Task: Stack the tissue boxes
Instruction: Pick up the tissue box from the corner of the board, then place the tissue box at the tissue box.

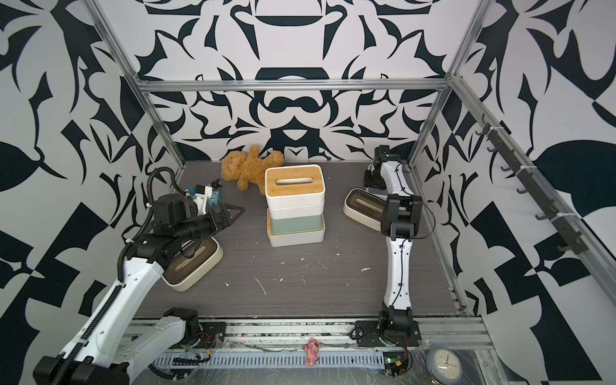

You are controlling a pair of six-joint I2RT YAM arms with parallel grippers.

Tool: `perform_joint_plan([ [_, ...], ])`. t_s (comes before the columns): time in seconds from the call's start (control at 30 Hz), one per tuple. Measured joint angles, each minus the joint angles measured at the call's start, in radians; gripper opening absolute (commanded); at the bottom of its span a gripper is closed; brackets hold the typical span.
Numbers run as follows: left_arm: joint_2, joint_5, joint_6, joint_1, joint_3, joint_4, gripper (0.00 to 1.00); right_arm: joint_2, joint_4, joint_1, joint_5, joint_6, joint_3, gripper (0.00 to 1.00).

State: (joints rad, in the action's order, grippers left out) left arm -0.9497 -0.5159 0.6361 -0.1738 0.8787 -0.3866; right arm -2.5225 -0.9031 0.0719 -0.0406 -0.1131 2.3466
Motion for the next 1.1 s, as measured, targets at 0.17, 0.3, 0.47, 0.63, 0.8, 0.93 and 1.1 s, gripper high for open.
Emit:
perform_joint_plan([
  [0.17,0.001,0.002,-0.002,0.002,0.004,-0.006,0.99,0.032,0.024,0.000,-0.002,-0.006,-0.040,0.26],
  [0.3,0.003,0.004,-0.006,0.003,0.018,-0.016,0.99,0.093,0.060,0.000,-0.007,-0.011,-0.090,0.24],
  [0.47,0.019,0.006,-0.009,0.008,0.039,-0.040,0.99,0.206,0.095,0.000,-0.010,-0.016,-0.119,0.23],
  [0.63,0.023,0.007,-0.018,0.012,0.093,-0.070,0.99,0.339,0.128,-0.002,-0.038,-0.021,-0.135,0.22],
  [0.8,0.030,0.003,-0.028,0.012,0.142,-0.090,0.99,0.521,0.175,-0.005,-0.085,-0.027,-0.260,0.21],
  [0.93,0.032,-0.009,-0.026,0.013,0.173,-0.097,0.99,0.691,0.238,-0.022,-0.152,-0.027,-0.424,0.20],
  [1.1,0.015,-0.043,-0.002,0.013,0.230,-0.115,0.99,0.925,0.306,-0.081,-0.221,-0.035,-0.649,0.19],
])
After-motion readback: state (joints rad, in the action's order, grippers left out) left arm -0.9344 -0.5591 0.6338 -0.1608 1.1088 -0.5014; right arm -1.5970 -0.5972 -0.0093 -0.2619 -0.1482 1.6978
